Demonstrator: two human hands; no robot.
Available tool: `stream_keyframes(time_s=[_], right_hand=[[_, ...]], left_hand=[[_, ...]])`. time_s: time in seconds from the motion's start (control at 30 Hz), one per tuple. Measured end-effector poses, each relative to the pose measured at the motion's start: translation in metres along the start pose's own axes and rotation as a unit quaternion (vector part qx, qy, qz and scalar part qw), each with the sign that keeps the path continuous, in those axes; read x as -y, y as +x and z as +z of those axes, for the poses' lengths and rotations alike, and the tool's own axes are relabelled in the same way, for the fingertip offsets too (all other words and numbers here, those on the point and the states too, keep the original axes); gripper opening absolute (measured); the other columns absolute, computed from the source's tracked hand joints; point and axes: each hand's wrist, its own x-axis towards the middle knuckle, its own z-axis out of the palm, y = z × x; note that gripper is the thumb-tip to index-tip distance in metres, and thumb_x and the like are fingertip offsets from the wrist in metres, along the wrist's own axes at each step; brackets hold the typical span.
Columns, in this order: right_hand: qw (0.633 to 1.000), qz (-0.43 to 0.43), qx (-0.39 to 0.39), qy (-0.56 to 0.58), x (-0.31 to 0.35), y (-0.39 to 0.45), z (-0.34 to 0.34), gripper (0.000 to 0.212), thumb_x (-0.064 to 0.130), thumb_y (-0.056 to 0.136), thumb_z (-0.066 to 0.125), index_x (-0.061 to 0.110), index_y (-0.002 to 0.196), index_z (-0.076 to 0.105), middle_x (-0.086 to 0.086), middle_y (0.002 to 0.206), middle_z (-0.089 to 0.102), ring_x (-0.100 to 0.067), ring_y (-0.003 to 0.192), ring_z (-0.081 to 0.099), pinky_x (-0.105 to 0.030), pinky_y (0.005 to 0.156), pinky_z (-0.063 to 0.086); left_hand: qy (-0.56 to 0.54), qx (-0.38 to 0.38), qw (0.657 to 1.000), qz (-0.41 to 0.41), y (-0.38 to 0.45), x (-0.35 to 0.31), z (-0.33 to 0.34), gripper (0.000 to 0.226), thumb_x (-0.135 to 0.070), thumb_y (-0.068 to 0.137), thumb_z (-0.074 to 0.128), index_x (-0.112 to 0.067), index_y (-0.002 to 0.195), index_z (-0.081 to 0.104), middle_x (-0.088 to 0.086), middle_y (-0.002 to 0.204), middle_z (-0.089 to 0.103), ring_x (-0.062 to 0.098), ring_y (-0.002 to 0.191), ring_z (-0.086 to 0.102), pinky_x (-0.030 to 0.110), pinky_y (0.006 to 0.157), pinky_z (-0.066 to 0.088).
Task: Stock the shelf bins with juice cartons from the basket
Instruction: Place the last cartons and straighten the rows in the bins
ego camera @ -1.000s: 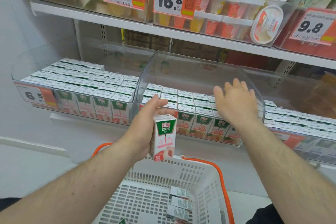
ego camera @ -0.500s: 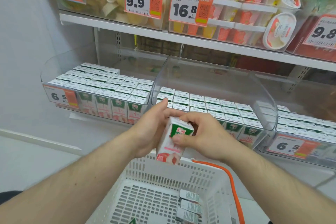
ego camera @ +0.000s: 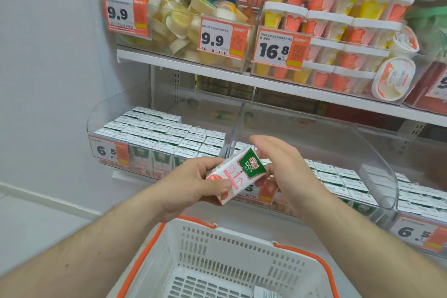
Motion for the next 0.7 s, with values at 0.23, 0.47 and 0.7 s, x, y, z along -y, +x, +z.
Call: stream_keyframes(time_s=[0.23,0.47,0.7], right_hand=[[0.994,0.050,0.012,-0.101,0.039,0.048,0.058,0.023,0.027,0.088,0.059,0.011,0.074,0.065,-0.009,0.061,0.065,-0.022,0.044,0.053,-0.026,0.042,0.039],[0.980,0.073,-0.099,-0.159,0.051,0.154,0.098,0.024,0.030,0.084,0.059,0.008,0.082,0.069,-0.008,0.066,0.071,-0.025,0.047,0.065,-0.027,0.047,0.051],[0.898,-0.008,-0.097,-0.428,0.030,0.220,0.133,0.016,0.024,0.086,0.051,0.014,0.091,0.064,-0.005,0.078,0.055,-0.028,0.074,0.053,-0.025,0.064,0.037]], left_hand=[[-0.040,-0.098,0.994,0.038,-0.003,-0.014,-0.040,0.025,-0.020,0.091,0.059,-0.011,0.113,0.066,0.010,0.095,0.072,0.019,0.078,0.065,0.031,0.070,0.055],[0.058,-0.342,0.938,0.015,0.005,-0.020,-0.091,0.015,-0.036,0.095,0.051,-0.030,0.088,0.063,-0.013,0.099,0.069,0.010,0.095,0.059,0.030,0.072,0.042],[0.121,-0.352,0.928,0.000,0.021,-0.005,-0.099,0.013,-0.025,0.092,0.057,-0.028,0.084,0.066,-0.014,0.091,0.068,-0.003,0.085,0.058,0.017,0.063,0.040]])
